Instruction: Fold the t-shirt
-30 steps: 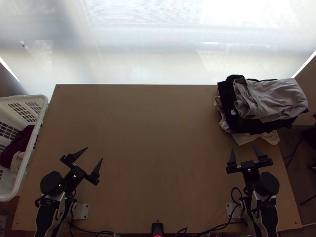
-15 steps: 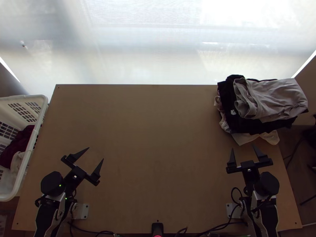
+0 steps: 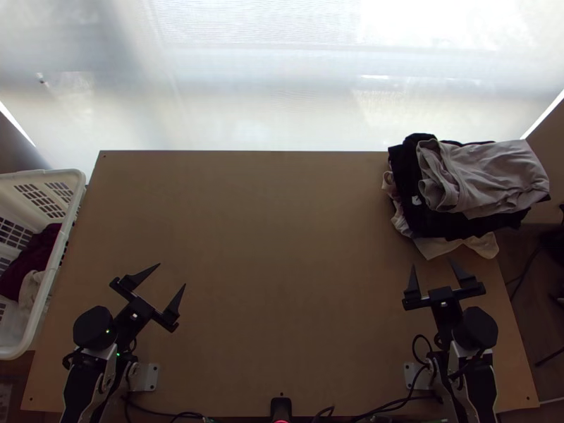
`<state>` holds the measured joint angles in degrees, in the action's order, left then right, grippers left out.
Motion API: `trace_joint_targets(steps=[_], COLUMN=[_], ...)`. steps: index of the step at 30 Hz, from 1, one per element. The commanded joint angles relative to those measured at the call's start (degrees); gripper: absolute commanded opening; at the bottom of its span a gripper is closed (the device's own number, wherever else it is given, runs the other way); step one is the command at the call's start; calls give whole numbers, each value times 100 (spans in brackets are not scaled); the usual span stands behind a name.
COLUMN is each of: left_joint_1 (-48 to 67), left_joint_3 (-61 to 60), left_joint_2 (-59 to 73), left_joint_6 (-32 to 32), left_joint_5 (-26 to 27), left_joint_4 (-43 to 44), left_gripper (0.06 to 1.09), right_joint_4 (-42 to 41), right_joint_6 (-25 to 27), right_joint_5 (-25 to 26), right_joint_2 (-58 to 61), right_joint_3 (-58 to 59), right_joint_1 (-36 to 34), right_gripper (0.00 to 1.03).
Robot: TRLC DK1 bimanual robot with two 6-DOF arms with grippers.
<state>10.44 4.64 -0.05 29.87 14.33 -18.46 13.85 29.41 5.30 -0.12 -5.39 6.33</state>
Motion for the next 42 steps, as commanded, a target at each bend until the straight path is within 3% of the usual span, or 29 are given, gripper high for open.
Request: trace_joint_targets(steps=[1, 7, 14, 22, 27, 29, 32, 34, 42], left_joint_1=[11, 11, 837, 1057, 1426, 1373, 1259, 1136, -1079], left_joint_3=[1, 1, 1, 1, 1, -7, -34, -16, 133], left_joint_2=[-3, 5, 5, -3, -3, 14, 5, 5, 542], left_joint_6=[-25, -25, -34, -34, 72, -262, -552, -842, -737], left_joint_5=[0, 9, 176, 176, 220, 97, -589, -1134, -1301], left_joint_4=[0, 0, -26, -17, -9, 123, 387, 791, 1784], left_gripper=[104, 104, 104, 104, 104, 104, 104, 104, 102], right_joint_4=[57, 92, 259, 320, 329, 320, 285, 171, -682], right_joint_6=[-32, -67, -172, -155, -155, -164, -172, -190, -418], right_joint_5=[-178, -240, -820, -926, -961, -961, -943, -671, -266], right_joint_2=[12, 12, 30, 30, 38, 74, 249, 460, 759], right_joint_3=[3, 3, 20, 20, 20, 20, 20, 20, -76], right_joint_1=[62, -185, -308, -940, -949, -1011, -1055, -1081, -1002], right_gripper=[98, 98, 98, 98, 98, 98, 98, 98, 98])
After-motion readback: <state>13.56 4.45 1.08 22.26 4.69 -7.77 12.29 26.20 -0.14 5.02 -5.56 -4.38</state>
